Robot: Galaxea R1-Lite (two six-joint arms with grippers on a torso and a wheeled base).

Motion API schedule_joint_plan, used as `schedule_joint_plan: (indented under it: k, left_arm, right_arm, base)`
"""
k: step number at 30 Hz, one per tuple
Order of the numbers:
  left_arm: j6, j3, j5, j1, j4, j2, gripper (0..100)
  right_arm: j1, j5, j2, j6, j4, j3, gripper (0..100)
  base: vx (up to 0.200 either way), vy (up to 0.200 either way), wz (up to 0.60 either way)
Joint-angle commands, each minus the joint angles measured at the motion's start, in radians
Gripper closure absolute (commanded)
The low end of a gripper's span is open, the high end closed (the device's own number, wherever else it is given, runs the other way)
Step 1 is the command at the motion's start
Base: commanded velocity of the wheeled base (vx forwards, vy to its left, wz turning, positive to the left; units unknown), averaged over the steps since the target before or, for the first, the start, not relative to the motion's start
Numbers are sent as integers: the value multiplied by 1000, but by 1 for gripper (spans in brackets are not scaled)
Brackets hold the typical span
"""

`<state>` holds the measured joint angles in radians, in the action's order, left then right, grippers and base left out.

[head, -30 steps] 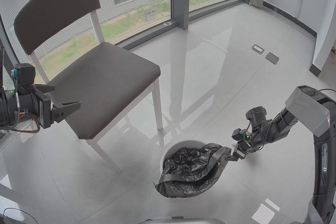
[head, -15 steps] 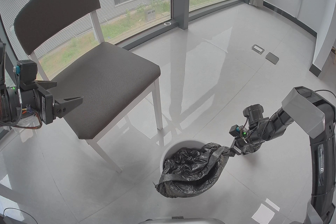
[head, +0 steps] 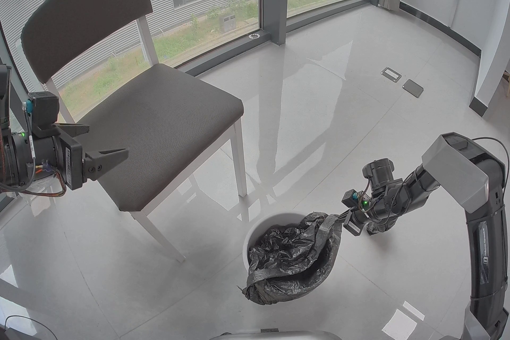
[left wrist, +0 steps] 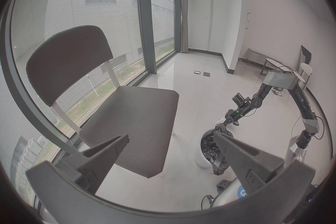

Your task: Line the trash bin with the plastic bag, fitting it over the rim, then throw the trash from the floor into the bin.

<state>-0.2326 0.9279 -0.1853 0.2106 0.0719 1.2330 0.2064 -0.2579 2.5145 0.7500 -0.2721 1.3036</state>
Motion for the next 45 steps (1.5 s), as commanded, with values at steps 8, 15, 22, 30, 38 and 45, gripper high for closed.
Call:
schedule_joint_plan:
  k: [8, 15, 22, 30, 38, 45]
  left_arm:
    - [1, 2, 0, 0, -1, -1, 0]
    - [1, 2, 0, 33, -11, 19, 0]
    - [-10, 0, 6, 104, -4, 56, 0]
    - [-2, 60, 32, 340, 8, 284, 0]
    - [4, 287, 58, 420, 3, 629, 0]
    - [29, 424, 61, 529, 6, 850, 0]
  right_arm:
    - [15, -3, -2, -17, 2, 66, 100]
    - [15, -3, -26, -97, 2, 164, 100]
    - [15, -1, -100, -104, -4, 36, 100]
    - [-18, 2, -345, -103, -58, -205, 100]
    - [-42, 2, -499, -104, -59, -354, 100]
    - [-53, 2, -594, -103, -84, -472, 100]
  base:
    - [0, 0, 0]
    - [0, 0, 0]
    - [0, 0, 0]
    - [0, 0, 0]
    - [0, 0, 0]
    - [0, 0, 0]
